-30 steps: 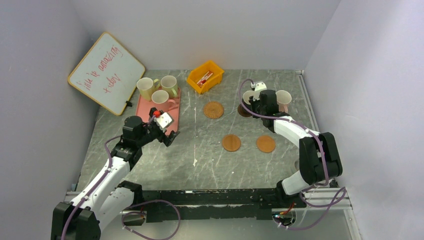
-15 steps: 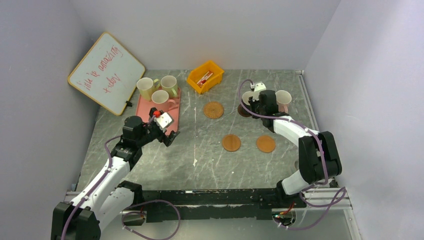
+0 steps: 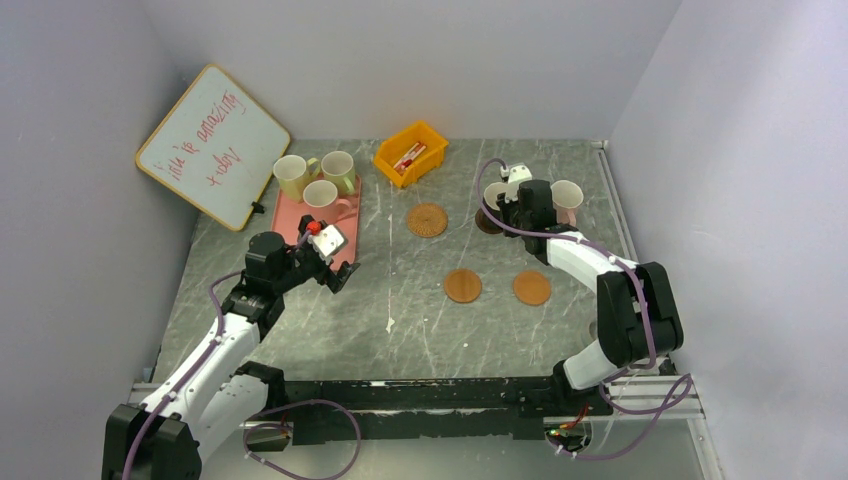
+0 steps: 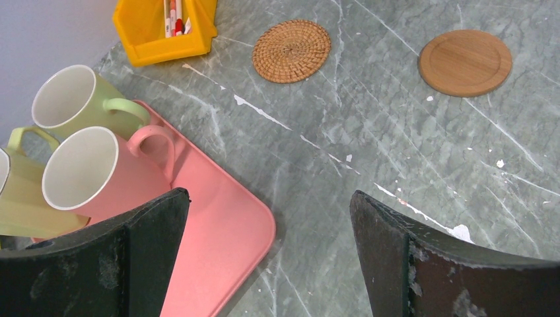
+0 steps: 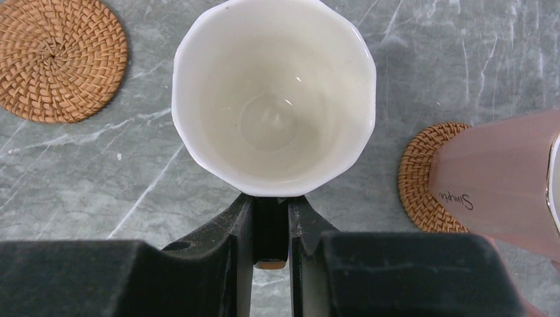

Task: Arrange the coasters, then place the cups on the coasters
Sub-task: Place the cup on the coaster.

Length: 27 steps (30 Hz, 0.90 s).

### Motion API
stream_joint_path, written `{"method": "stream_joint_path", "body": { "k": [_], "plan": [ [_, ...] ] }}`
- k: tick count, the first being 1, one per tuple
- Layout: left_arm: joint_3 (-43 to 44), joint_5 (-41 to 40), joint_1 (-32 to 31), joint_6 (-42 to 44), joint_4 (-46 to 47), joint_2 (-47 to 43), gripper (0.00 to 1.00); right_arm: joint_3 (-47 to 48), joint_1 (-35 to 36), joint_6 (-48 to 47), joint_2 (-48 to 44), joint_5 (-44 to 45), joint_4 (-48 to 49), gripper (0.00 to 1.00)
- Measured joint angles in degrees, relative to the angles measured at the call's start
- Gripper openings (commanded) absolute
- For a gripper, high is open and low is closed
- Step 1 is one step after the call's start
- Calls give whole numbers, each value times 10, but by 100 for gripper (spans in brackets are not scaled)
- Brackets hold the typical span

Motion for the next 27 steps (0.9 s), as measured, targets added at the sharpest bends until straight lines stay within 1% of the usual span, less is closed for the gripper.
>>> {"method": "stream_joint_path", "body": {
  "k": [27],
  "plan": [
    [0, 6, 0, 0, 0, 3, 96, 4, 0, 0, 3, 0, -1, 17]
  ]
}}
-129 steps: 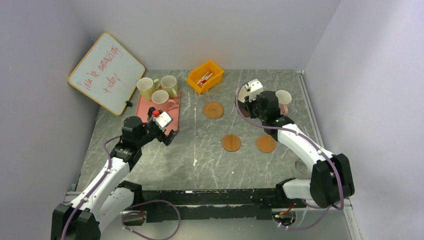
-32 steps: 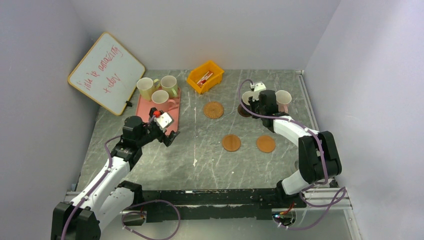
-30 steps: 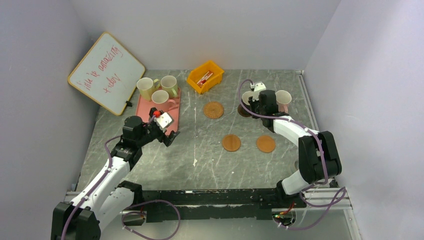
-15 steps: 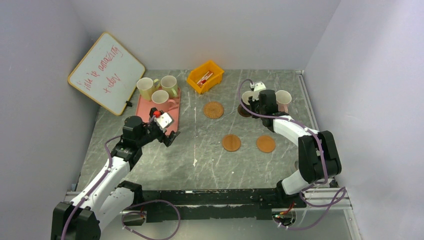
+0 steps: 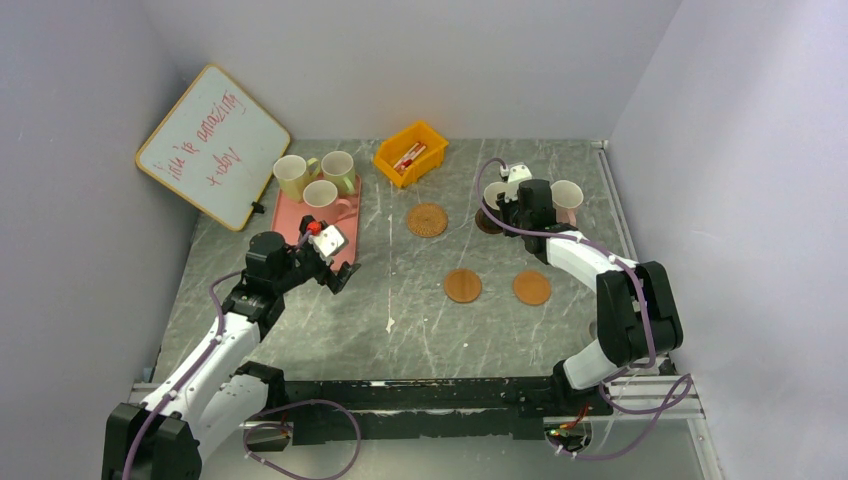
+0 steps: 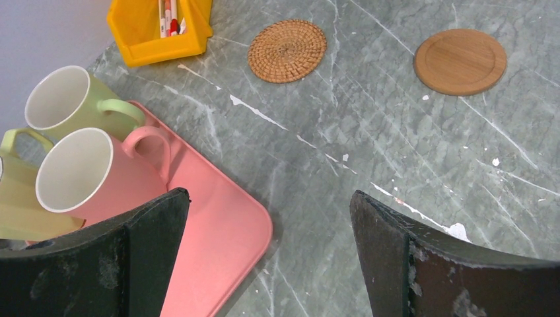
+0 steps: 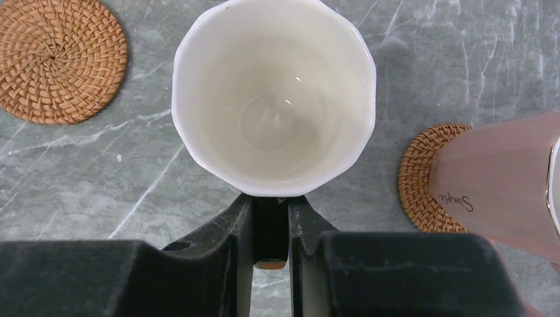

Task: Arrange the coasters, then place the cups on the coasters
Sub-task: Place the cup on the coaster.

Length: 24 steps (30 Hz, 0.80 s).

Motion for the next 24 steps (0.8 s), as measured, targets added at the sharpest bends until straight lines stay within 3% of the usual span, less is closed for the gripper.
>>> {"method": "stream_joint_path", "body": {
  "k": [24],
  "plan": [
    [0, 4, 0, 0, 0, 1, 96, 1, 0, 0, 0, 0, -1, 27]
  ]
}}
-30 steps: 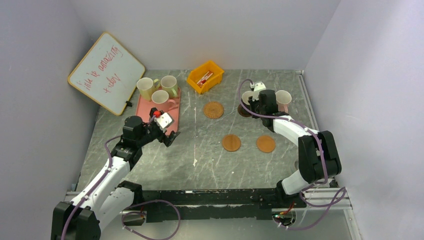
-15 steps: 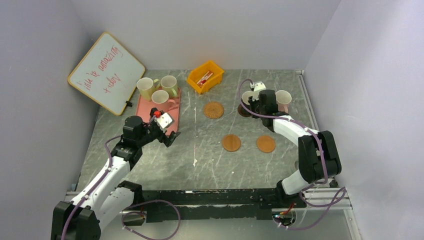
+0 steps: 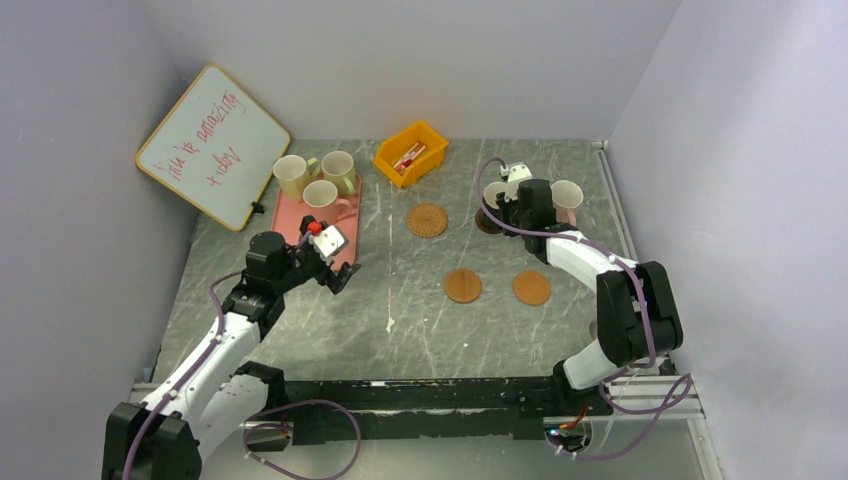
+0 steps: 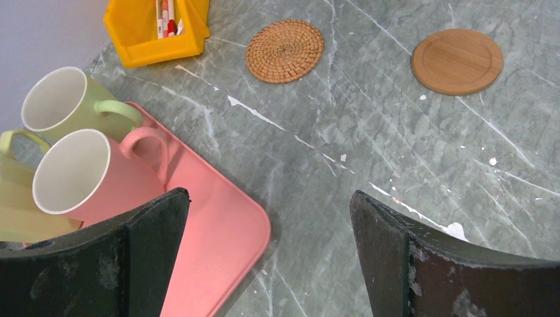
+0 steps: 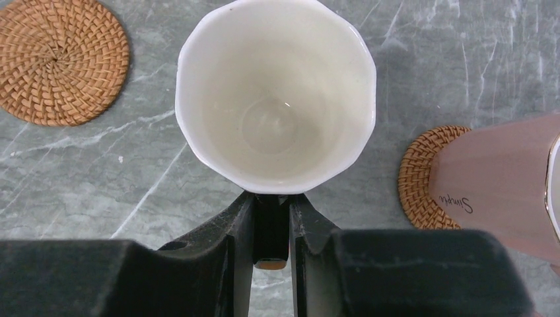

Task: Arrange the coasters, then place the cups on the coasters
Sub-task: Place the cup on the coaster.

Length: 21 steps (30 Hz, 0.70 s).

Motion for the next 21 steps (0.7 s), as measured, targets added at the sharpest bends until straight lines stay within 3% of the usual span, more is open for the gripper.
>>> {"method": "stream_joint_path", "body": {
  "k": [21],
  "plan": [
    [0, 0, 0, 0, 0, 0, 96, 8, 0, 0, 0, 0, 8, 31]
  ]
}}
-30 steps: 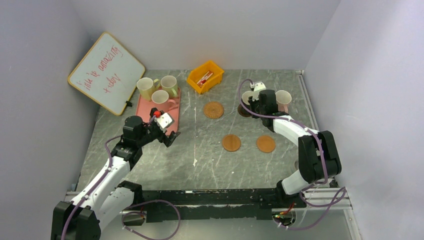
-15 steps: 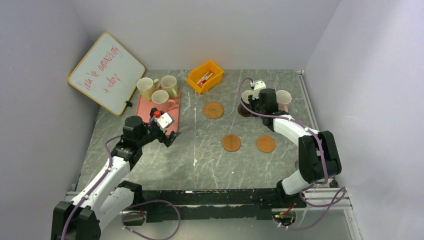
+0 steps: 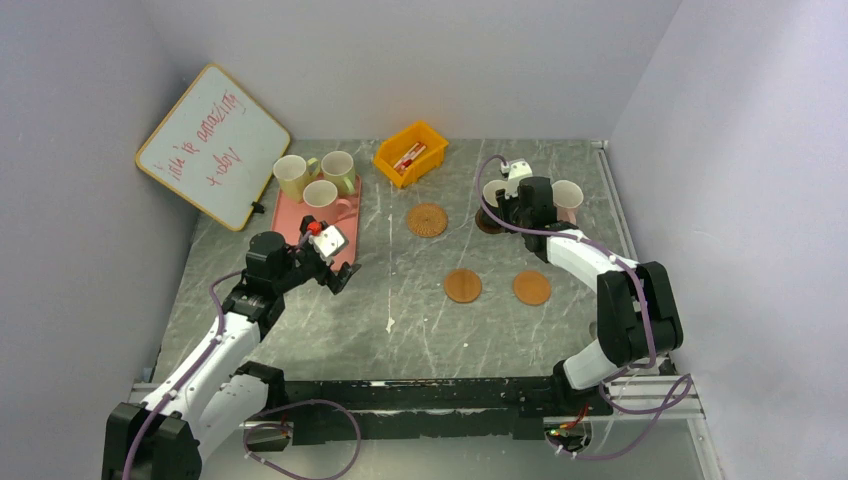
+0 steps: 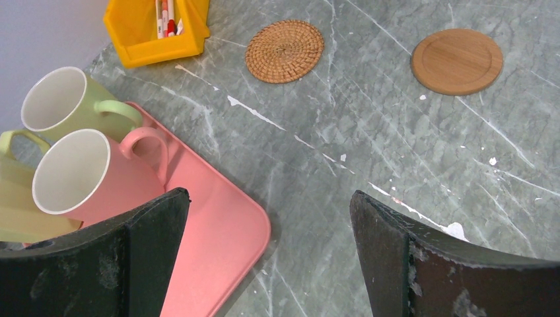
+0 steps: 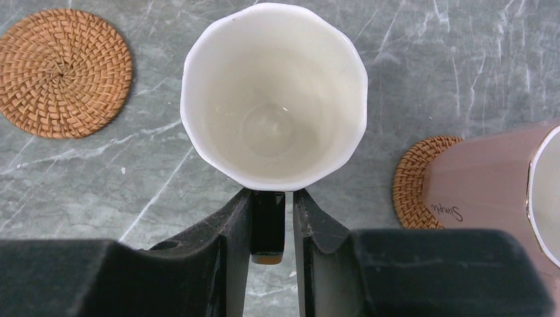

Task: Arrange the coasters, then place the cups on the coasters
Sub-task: Place the cup on the coaster.

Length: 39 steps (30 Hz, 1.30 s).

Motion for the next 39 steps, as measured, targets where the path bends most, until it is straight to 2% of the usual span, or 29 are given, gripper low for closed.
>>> {"method": "stream_joint_path", "body": {
  "k": [5, 12, 23, 30, 35, 39],
  "plan": [
    [0, 0, 0, 0, 0, 0, 96, 0, -1, 0, 0, -1, 0, 32],
    [0, 3, 0, 0, -2, 0, 96, 5, -16, 1, 0, -18, -8, 41],
    [0, 4, 0, 0, -4, 0, 96, 9, -32, 3, 0, -47, -11, 69],
    [0, 4, 0, 0, -4, 0, 96, 9, -32, 3, -4, -55, -16, 80],
    [0, 3, 0, 0, -4, 0, 96, 9, -32, 2, -18, -56, -16, 84],
    [0, 3, 0, 0, -3, 0, 96, 9, -32, 2, -38, -56, -16, 93]
  ]
}}
